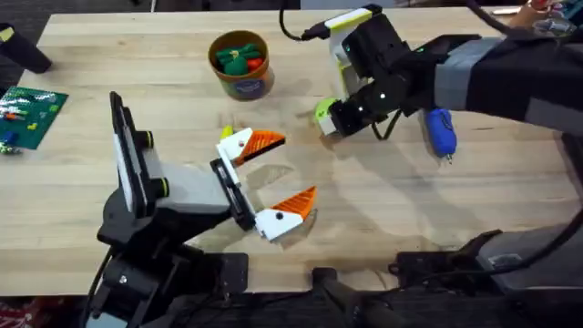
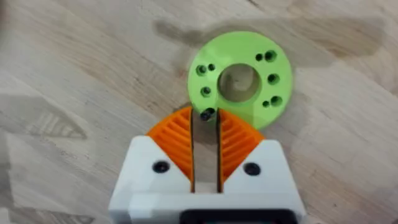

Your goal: Pick up the gripper from the table and insert it into the empty holder that is missing its gripper. Then pick up a screw, insert it into the mounting hole, and use the screwdriver to tighten it. Finally, clean up the table by picking up the vegetable and placing it into the bucket.

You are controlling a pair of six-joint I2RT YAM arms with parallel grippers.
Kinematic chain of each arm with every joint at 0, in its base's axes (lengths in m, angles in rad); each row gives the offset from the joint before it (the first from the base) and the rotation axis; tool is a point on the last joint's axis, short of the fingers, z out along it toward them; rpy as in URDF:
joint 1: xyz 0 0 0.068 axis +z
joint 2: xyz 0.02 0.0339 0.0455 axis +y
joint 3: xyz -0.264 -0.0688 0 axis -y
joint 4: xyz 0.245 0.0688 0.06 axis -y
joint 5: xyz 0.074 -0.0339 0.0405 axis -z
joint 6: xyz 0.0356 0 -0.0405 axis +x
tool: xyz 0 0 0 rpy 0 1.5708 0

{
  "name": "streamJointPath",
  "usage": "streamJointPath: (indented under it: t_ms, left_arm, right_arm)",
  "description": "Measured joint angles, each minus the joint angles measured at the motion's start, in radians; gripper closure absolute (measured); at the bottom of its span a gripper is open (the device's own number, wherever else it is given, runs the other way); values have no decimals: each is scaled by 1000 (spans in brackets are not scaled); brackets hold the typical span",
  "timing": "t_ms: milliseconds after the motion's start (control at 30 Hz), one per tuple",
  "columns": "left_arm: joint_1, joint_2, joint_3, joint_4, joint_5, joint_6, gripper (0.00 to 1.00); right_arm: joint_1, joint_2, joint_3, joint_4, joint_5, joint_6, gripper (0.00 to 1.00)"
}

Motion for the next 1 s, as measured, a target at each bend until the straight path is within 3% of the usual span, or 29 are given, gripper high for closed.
streamJointPath:
  t_ms: [200, 733, 933, 1000]
  left_arm:
    - [0, 0, 0, 0, 0, 0, 14]
    - [0, 0, 0, 0, 0, 0, 14]
    - [0, 0, 0, 0, 0, 0, 13]
    - [0, 0, 0, 0, 0, 0, 13]
  right_arm:
    - [-3, 0, 0, 0, 0, 2, 986]
    - [-3, 6, 1, 11, 0, 4, 994]
    - [-3, 6, 47, -80, -1, 8, 994]
    - [-3, 6, 112, -151, -1, 8, 994]
